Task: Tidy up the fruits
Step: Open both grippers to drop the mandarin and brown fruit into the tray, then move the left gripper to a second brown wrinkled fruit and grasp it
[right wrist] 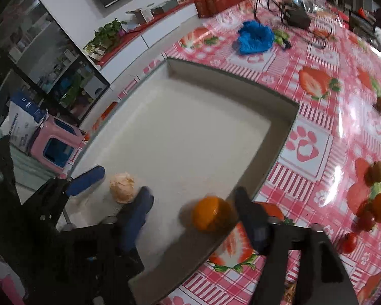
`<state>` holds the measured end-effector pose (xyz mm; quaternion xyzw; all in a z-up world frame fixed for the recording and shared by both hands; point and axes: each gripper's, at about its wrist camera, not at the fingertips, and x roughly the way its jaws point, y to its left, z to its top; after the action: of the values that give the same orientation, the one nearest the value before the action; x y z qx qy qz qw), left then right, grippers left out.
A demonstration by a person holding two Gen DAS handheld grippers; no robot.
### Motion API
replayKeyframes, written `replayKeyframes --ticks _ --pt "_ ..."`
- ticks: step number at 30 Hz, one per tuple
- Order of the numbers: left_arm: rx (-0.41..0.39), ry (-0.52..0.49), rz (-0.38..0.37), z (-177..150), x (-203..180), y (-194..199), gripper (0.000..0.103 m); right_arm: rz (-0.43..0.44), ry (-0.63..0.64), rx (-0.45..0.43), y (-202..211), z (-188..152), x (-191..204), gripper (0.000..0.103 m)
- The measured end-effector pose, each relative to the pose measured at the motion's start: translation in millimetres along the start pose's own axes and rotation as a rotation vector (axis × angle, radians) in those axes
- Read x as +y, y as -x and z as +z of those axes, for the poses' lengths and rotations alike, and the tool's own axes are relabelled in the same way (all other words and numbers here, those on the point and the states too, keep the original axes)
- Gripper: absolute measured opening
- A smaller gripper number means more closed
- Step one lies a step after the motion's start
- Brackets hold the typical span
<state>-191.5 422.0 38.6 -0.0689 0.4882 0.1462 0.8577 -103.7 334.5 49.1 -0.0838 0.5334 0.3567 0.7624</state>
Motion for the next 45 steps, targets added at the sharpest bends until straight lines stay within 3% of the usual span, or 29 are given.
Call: replayKeyframes --ticks 4,5,7,18,32,45 --pt "-0.005 0.003 0.001 -1.5 -1.0 6.9 0.08 -0.018 0.001 -0.023 11.7 -1.2 -0.3 0.083" --pt "-0.006 0.001 0.002 -1.6 -2.0 9.2 0.08 -0.028 -0.006 -0.031 15.2 -1.7 -2.6 0.086" --pt "-0.011 -0.006 0.004 -2.3 -5.1 12.9 0.08 -0.046 -0.021 -0.048 22.0 -3.6 -8.2 0.103" --pt "-0.039 -0.071 -0.018 0.4 -44.4 38.0 0.08 -0.084 -0.152 -0.11 63.4 -30.2 -61.9 0.103" --pt "-0.032 -0.203 -0.075 -6.4 -114.9 50.3 0.081 -0.153 -0.353 -0.122 95.8 -85.1 -151.3 0.103" --pt "0.003 -0.296 -0.096 -20.6 -167.1 46.6 0.081 -0.341 -0.467 -0.106 109.3 -146.7 -227.0 0.103"
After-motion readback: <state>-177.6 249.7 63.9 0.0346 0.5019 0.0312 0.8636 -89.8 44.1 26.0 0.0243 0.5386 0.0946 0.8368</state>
